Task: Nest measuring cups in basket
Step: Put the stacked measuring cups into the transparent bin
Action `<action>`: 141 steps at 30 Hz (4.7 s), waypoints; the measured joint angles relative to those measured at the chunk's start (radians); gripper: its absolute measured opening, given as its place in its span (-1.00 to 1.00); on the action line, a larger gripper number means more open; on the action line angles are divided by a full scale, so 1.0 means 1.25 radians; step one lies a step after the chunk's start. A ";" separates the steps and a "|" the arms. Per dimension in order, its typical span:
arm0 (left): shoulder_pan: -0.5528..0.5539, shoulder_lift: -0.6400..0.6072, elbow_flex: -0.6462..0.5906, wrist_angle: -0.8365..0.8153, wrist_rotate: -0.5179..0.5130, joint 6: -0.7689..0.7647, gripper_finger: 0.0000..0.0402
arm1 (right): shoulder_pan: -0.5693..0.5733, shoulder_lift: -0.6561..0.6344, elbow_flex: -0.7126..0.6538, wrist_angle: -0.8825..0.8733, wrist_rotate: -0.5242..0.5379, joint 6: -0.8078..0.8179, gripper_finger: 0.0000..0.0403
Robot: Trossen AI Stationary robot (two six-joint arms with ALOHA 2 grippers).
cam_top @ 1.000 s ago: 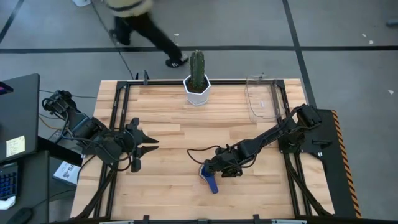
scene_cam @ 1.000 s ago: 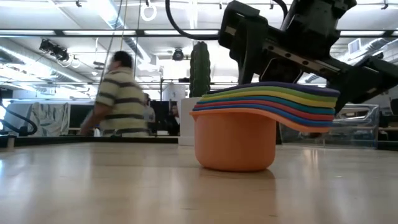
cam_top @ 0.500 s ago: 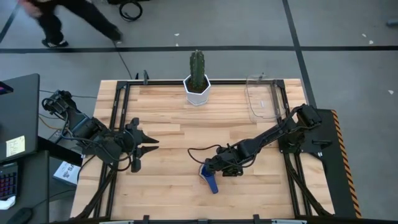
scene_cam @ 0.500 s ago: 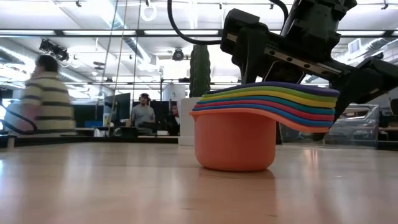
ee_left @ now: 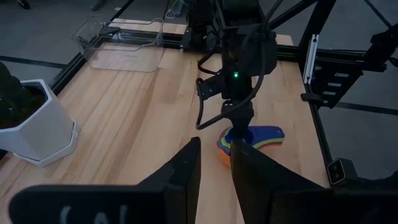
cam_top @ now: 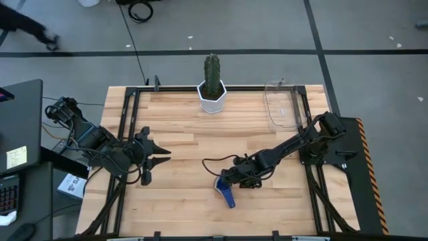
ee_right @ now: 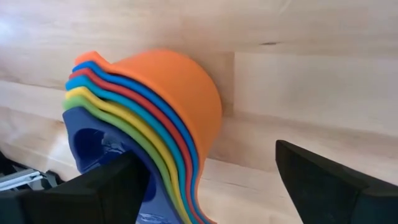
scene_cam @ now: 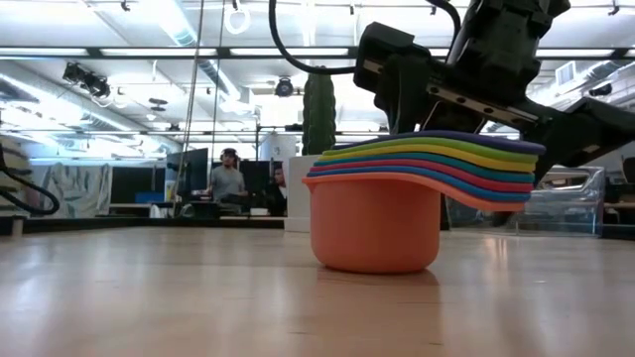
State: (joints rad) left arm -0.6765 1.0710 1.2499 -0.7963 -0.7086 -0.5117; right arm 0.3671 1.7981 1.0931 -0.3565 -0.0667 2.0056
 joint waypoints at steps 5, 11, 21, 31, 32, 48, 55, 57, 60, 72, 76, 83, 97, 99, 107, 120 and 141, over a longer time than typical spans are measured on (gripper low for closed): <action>0.000 0.000 0.000 0.000 0.000 0.000 -0.54 | -0.002 0.000 0.000 -0.002 0.019 -0.008 0.66; 0.000 0.000 0.000 0.000 0.000 0.000 -0.54 | -0.002 0.000 0.000 0.005 0.020 -0.008 0.63; 0.000 0.000 0.000 0.000 0.000 0.000 -0.54 | -0.002 0.000 0.000 0.020 0.024 -0.006 0.55; 0.000 0.000 0.000 0.000 0.000 0.000 -0.54 | -0.002 0.011 0.001 0.029 0.023 -0.007 0.43; 0.000 0.000 0.000 0.000 0.000 0.000 -0.54 | -0.002 0.012 0.001 0.030 0.016 -0.007 0.42; 0.000 0.000 -0.001 0.018 0.000 0.000 -0.54 | -0.004 0.025 0.002 0.056 0.016 -0.036 0.41; 0.000 0.000 -0.001 0.020 0.000 0.000 -0.54 | -0.007 0.025 0.001 0.060 0.016 -0.042 0.31; 0.000 0.000 -0.001 0.020 0.000 0.000 -0.54 | -0.007 0.025 0.001 0.061 0.017 -0.049 0.24; 0.000 0.000 -0.001 0.020 0.000 0.000 -0.54 | -0.008 0.025 0.001 0.066 0.017 -0.057 0.12; 0.000 0.000 -0.001 0.020 0.000 0.000 -0.54 | -0.018 0.025 0.001 0.074 0.003 -0.078 -0.34; 0.000 0.000 -0.001 0.020 0.000 0.000 -0.54 | -0.018 0.025 0.001 0.074 -0.003 -0.078 -0.44; 0.000 0.000 -0.001 0.020 0.000 0.000 -0.54 | -0.030 0.026 0.001 0.082 -0.010 -0.096 -0.48; 0.000 0.000 0.000 0.020 0.000 0.000 -0.54 | -0.033 0.027 0.000 0.076 -0.022 -0.157 -0.48; 0.000 0.000 0.000 0.020 0.000 0.000 -0.54 | -0.033 0.027 0.000 0.079 -0.022 -0.162 -0.48; 0.000 0.000 0.000 0.020 0.000 0.000 -0.54 | -0.035 0.027 0.000 0.082 -0.024 -0.177 -0.47; 0.000 0.000 0.000 0.020 0.000 0.000 -0.54 | -0.035 0.028 -0.001 0.104 -0.023 -0.203 -0.46; 0.000 0.000 0.000 0.020 0.000 0.000 -0.54 | -0.043 0.028 -0.001 0.106 -0.048 -0.248 -0.46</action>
State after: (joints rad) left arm -0.6762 1.0714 1.2495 -0.7712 -0.7087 -0.5117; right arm 0.3138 1.8332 1.0920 -0.2243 -0.1268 1.6957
